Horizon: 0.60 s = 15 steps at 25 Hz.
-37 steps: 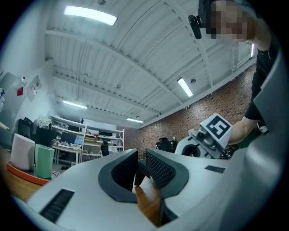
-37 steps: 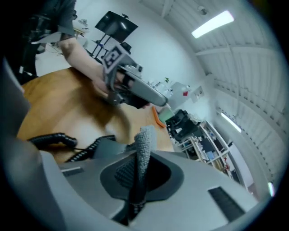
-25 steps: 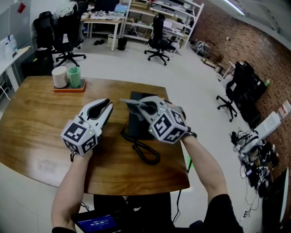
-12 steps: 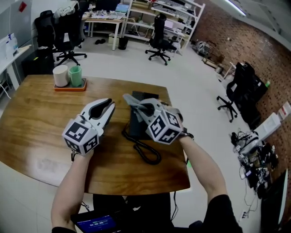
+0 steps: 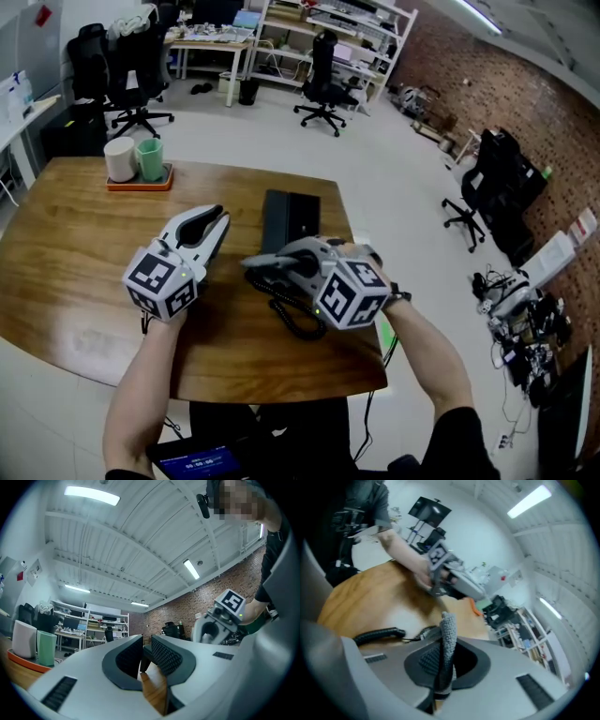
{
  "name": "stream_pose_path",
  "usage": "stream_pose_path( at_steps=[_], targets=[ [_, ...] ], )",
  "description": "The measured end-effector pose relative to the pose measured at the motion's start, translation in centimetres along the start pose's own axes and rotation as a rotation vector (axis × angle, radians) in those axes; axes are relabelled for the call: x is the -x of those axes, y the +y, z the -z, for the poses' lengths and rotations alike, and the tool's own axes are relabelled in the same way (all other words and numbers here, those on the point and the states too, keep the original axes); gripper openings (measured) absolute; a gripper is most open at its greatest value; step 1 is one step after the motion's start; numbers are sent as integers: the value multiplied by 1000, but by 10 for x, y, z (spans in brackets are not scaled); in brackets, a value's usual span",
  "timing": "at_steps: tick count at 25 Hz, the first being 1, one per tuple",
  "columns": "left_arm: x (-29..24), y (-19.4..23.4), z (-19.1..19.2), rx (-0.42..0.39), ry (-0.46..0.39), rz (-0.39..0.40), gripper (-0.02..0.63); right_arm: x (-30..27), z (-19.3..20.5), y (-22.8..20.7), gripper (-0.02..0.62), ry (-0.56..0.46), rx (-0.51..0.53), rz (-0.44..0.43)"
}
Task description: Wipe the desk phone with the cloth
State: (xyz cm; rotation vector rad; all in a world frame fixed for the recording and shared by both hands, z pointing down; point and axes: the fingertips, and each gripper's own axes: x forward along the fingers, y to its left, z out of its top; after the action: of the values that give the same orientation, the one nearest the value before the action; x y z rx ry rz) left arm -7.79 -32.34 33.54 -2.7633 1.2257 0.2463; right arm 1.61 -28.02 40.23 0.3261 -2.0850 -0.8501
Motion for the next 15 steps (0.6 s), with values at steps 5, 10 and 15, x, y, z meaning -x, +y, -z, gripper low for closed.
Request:
stream_pose_path(
  at_steps=[5, 10, 15],
  targets=[
    [2, 1, 0, -3, -5, 2, 41, -16, 37, -134, 26, 67, -228, 425],
    [2, 0, 2, 0, -7, 0, 41, -42, 61, -143, 26, 128, -270, 404],
    [1, 0, -1, -10, -9, 4, 41, -32, 35, -83, 26, 81, -129, 262]
  ],
)
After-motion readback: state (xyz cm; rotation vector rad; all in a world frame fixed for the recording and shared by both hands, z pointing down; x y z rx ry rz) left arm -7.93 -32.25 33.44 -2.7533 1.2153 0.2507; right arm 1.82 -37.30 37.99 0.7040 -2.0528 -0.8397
